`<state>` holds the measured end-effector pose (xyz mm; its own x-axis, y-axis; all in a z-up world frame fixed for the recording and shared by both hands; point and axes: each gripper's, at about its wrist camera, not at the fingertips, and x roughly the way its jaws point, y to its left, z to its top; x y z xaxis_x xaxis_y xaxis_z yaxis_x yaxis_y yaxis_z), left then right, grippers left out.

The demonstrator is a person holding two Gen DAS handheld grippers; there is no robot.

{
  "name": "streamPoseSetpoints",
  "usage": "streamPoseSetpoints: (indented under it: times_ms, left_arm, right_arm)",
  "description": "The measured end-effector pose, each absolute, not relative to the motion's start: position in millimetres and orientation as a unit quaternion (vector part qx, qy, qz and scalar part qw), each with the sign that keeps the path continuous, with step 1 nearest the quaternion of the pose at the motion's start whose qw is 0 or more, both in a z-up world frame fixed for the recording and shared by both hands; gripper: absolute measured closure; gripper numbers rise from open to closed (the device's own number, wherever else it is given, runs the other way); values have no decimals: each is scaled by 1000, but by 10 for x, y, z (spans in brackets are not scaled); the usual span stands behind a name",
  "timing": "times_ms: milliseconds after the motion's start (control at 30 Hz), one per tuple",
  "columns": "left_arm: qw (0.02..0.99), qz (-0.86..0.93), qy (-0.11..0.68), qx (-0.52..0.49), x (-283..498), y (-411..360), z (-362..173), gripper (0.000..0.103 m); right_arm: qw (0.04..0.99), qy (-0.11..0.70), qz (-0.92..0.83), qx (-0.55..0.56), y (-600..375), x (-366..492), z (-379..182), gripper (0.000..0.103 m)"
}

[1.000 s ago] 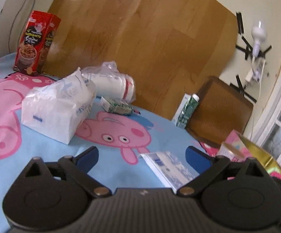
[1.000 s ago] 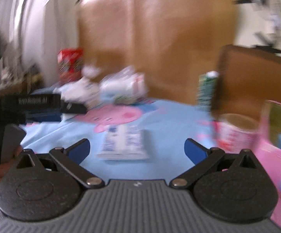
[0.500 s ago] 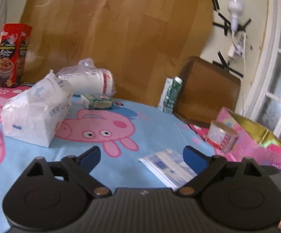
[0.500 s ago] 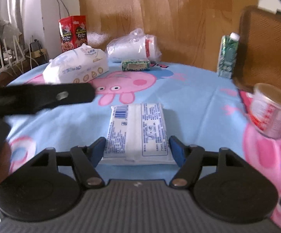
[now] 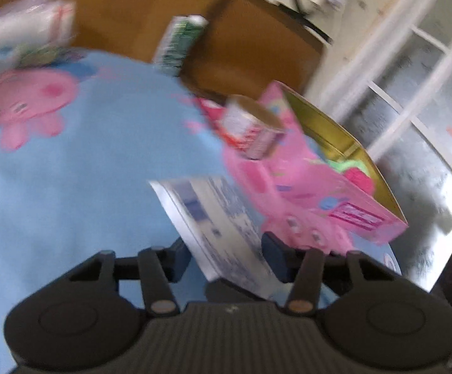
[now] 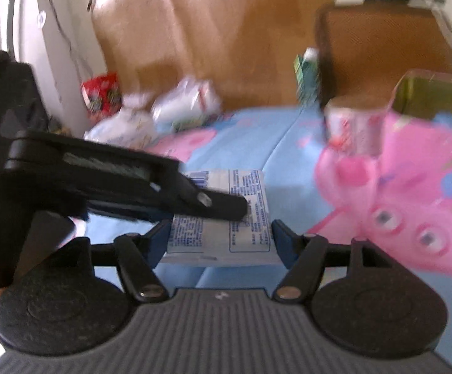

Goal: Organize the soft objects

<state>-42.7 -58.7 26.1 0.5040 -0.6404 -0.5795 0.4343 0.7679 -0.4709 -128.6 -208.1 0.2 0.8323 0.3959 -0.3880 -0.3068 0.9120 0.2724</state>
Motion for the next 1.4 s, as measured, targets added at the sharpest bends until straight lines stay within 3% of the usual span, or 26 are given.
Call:
streamPoseSetpoints:
  times_ms: [333,400,500,633,700,967,1400]
  left_arm:
    - [860,-411,302,-18,-277,-2124,896,53]
    - [856,-420,302,-3,-220,-2415,881,47]
    - [867,-408,287,18,-163,-2738,812,28]
    - [888,-373,269,0,-105,-2770,734,7]
    - [890,-368,271,0,-75,-2707,737,5]
    - [900,-322,293,18,-73,-2451,821,4]
    - [924,-272,264,44,-300,-1778,810,4]
  right_arm:
    - [989,112,39,92,-3087,-1324,354,31]
    - [988,118,10,100,-3331,-1247,373,31]
    - [985,131,-50,98,-3654,-1029,321,31]
    - [979,138,-125,88,-3919,-887,170,21]
    - [980,127,-123,93,-3910,-939,144,16]
    - [986,91,-101,95,-3586,-1313,135,16]
    - [981,75,-91,155,-3331,-1597,245,16]
